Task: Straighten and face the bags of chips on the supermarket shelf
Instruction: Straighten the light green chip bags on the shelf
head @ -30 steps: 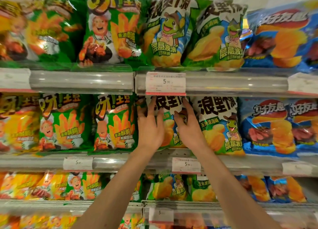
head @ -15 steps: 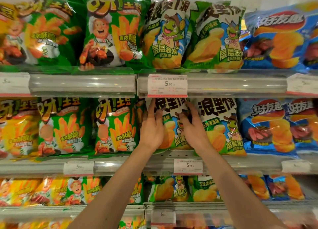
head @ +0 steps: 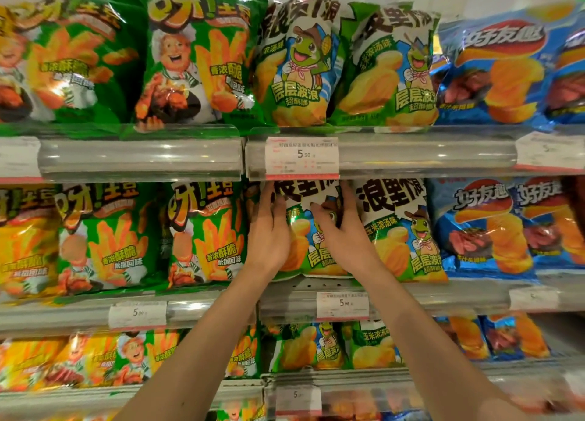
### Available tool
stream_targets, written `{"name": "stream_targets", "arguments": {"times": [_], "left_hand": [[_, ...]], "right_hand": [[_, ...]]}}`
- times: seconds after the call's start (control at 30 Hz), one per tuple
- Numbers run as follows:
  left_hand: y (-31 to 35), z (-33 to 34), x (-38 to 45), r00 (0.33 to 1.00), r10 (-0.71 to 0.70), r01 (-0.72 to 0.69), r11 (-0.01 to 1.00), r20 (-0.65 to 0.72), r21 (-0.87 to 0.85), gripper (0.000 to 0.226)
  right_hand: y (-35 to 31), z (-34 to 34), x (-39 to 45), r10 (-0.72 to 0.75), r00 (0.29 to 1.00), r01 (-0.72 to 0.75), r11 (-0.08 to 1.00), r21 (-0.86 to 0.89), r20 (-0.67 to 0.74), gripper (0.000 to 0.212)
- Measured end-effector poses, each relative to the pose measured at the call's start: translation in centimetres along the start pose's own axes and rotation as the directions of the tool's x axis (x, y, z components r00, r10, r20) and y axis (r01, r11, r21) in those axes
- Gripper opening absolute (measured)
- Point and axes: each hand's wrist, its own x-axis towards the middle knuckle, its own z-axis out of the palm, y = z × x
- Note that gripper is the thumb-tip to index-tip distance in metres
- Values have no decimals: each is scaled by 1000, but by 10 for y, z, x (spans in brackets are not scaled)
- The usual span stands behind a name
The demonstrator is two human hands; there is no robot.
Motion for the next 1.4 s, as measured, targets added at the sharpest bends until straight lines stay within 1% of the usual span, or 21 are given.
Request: {"name": "stream_targets", "arguments": {"times": [0.07, 0.13, 0.23, 0.27, 0.33, 0.4, 0.47, 0.53, 0.6, 0.73, 0.9, 1.0, 1.1, 1.17, 1.23, 1.27, 1.33, 1.4], "left_hand": [[3, 0, 2, 1000, -27, 27, 1000, 6, -6, 47], [5, 0, 1, 1000, -24, 24, 1000, 19, 19, 48], [8, 3, -2, 1000, -23, 22, 997, 21, 79, 51], [11, 4, -4, 999, -44, 43, 996, 18, 79, 53], [15, 6, -4, 990, -138, 137, 990, 20, 24, 58], [16, 8, -1, 970, -238, 239, 971, 47, -23, 59], [13, 9, 3, 959, -272, 275, 961, 82, -30, 58], [11, 10, 4, 955, -277, 282, 959, 105, -36, 57], [10, 11, 3, 959, -263, 267, 963, 110, -25, 56], [8, 12, 3, 962, -249, 247, 969, 111, 26, 55], [1, 11, 2, 977, -202, 198, 978, 61, 72, 53], [-1, 11, -4, 985, -168, 163, 982, 38, 95, 57], [-1, 10, -8, 996, -86, 84, 992, 23, 92, 54], [-2, 10, -10, 1000, 3, -6, 992, 29, 125, 50], [-4, 13, -10, 998, 40, -47, 986, 44, 158, 49], [-6, 15, -9, 998, 40, -48, 985, 52, 166, 49], [-9, 19, -7, 997, 25, -36, 984, 67, 173, 49], [-11, 20, -5, 997, 16, -29, 983, 76, 179, 50]], "right_hand": [[-1, 2, 2, -20, 999, 20, 1000, -4, -42, 71], [2, 4, 3, -23, 998, 24, 1000, 6, -59, 74], [4, 5, 4, 38, 997, -38, 999, 0, -64, 80], [5, 5, 6, 70, 995, -69, 998, 13, -69, 80], [4, 2, 11, 137, 989, -135, 990, 35, -48, 77], [1, -1, 16, 179, 983, -178, 983, 52, -28, 82], [-1, -2, 19, 200, 980, -200, 979, 43, -3, 87], [-2, -2, 17, 208, 978, -209, 978, 9, 33, 89], [0, -1, 14, 210, 976, -209, 977, -29, 51, 92], [3, 0, 13, 200, 979, -198, 979, -43, 50, 94], [1, -3, 11, 145, 989, -144, 983, -112, -2, 88], [0, -6, 10, 126, 992, -124, 981, -150, 3, 85], [-3, -9, 9, 111, 994, -110, 978, -175, -3, 80], [-1, -8, 9, 35, 999, -40, 982, -185, -32, 74], [3, -6, 8, -51, 998, 46, 978, -204, -21, 67], [7, -5, 8, -68, 998, 67, 972, -223, 4, 66], [13, -4, 8, -48, 998, 58, 964, -259, 42, 66], [14, -5, 8, -44, 998, 55, 956, -289, 44, 67]]}}
